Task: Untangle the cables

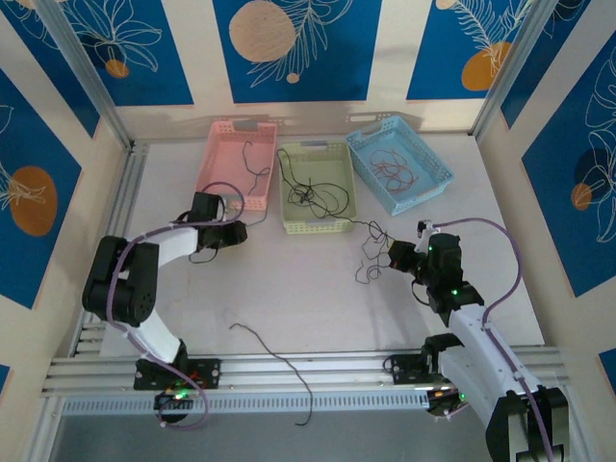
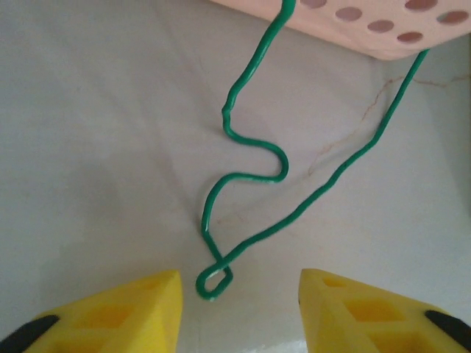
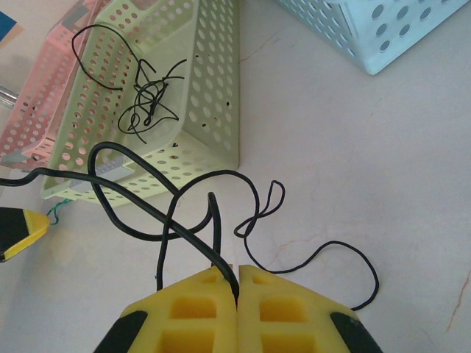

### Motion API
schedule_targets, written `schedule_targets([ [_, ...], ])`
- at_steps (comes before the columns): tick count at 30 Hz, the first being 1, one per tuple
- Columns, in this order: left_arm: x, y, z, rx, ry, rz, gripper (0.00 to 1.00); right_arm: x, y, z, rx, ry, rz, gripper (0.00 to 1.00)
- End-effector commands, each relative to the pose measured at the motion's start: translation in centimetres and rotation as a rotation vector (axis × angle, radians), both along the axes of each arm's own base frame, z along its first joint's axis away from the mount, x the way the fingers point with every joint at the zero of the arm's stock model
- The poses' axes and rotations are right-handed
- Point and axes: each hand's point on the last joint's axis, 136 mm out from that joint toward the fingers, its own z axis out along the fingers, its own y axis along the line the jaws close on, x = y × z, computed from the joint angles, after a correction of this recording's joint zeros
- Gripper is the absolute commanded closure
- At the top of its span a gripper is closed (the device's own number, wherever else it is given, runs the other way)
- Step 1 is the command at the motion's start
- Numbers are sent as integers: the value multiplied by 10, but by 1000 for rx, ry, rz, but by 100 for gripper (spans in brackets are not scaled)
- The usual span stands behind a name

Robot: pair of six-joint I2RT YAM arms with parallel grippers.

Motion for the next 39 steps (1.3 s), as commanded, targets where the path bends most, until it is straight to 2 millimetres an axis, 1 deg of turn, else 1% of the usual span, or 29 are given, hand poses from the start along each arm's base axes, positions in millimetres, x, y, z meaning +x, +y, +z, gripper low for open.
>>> schedule_targets([
  [1,5,-2,0,45,1,-22,62,-1,-2,-1,13,-5,-11,100],
  [3,3,-1,-4,58,7,-25,69,-1,-2,-1,14,-5,-12,100],
  [5,2,1,-6,71,10,-29,82,-1,-2,-1,14,-5,-14,100],
  [8,-1,2,-5,81,11,-31,100,-1,-2,0,14,-6,-12,100],
  [11,-9,2,5,84,-2,-41,100,-1,-2,0,15,-6,-13,100],
  [14,-25,4,14,80,-14,-49,100,-1,-2,-1,15,-5,-12,100],
  [18,-59,4,24,34,-32,-59,100,-1,-3,-2,15,-1,-15,100],
  [22,-94,-2,38,-31,-39,-83,100,0,-3,-3,17,3,-17,100],
  [24,-104,-8,52,-41,-76,-92,100,0,-2,-2,17,1,-14,100],
  [26,-108,-18,79,-81,-120,-115,100,0,-3,-2,17,-1,-16,100],
  [27,-106,-19,92,-98,-151,-111,100,0,-3,-2,16,0,-17,100],
  [29,-95,-16,121,-85,-224,-89,100,0,-3,-3,16,4,-16,100],
  [31,-80,-11,142,-43,-272,-75,100,1,-2,-3,17,6,-12,100],
  [32,-70,-9,149,-32,-284,-69,100,1,-2,-3,17,6,-12,100],
  [35,-27,-10,170,-36,-299,-58,100,1,-2,-3,17,5,-14,100],
  [38,20,-7,185,-11,-315,-30,100,0,-3,-4,17,8,-16,100],
  [39,33,-6,186,-2,-313,-20,100,0,-3,-3,17,8,-17,100],
])
